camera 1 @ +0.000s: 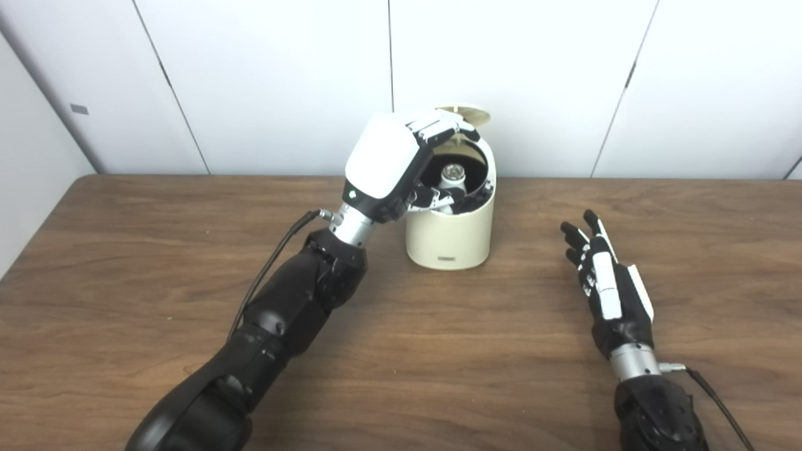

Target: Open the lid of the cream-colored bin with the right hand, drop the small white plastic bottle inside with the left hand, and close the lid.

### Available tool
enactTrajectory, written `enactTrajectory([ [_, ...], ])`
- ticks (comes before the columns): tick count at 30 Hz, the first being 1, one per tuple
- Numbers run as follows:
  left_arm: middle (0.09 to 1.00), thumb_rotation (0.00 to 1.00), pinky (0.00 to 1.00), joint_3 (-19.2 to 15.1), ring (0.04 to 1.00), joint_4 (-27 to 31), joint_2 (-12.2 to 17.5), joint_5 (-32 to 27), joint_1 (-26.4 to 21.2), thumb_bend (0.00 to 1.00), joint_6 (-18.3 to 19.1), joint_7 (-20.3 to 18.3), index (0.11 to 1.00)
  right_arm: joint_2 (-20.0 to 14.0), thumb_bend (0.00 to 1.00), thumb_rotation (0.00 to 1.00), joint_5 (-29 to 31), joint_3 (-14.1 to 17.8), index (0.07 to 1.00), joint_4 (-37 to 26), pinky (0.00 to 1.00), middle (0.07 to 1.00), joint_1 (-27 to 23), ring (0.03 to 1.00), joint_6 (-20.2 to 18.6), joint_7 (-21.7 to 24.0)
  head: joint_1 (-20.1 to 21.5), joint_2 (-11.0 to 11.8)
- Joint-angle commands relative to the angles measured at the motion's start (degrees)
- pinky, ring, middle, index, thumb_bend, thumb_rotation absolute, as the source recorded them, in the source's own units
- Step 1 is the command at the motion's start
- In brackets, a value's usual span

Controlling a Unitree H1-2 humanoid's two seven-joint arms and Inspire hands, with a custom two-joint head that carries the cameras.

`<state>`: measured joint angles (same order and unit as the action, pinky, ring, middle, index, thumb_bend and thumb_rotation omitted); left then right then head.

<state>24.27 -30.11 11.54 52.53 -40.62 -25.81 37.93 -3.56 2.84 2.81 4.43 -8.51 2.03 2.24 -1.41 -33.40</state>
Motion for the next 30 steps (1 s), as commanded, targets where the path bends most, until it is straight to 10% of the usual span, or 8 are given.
enactTrajectory([
  [1,0.685,0.0,0.52,-0.4,0.648,1.1,0.4,-0.9,-2.0,0.9,-1.0,1.6,0.644,0.4,0.57,0.97,-0.3,-0.3,0.999,2.1,0.95,0.896,1.5,0.94,0.9,-0.2,-0.1,-0.1],
  [12,0.595,0.0,0.42,0.7,0.543,1.0,0.4,-0.8,-1.7,0.84,-1.1,6.6,0.585,0.2,0.57,0.95,0.3,0.0,0.998,2.6,0.95,0.893,1.4,0.943,1.0,0.1,-0.1,0.1],
  [13,0.52,0.0,0.41,0.8,0.526,1.0,0.3,-1.0,-1.7,0.65,-1.1,7.5,0.537,0.1,0.56,0.96,0.2,0.0,0.999,2.5,0.95,0.894,1.4,0.943,1.0,0.1,-0.2,0.2],
  [16,0.487,0.0,0.41,1.4,0.437,1.1,0.5,-1.9,-1.8,0.52,-1.1,9.6,0.505,0.1,0.56,0.95,0.4,0.1,0.997,2.8,0.94,0.893,1.4,0.94,1.1,0.2,-0.3,0.2],
  [30,0.491,0.0,0.35,1.0,0.427,7.2,2.7,-10.1,-0.2,0.48,-1.1,7.9,0.463,0.0,0.59,0.94,1.2,0.4,1.0,3.8,0.96,0.9,1.2,0.947,1.3,0.4,-0.5,0.5],
])
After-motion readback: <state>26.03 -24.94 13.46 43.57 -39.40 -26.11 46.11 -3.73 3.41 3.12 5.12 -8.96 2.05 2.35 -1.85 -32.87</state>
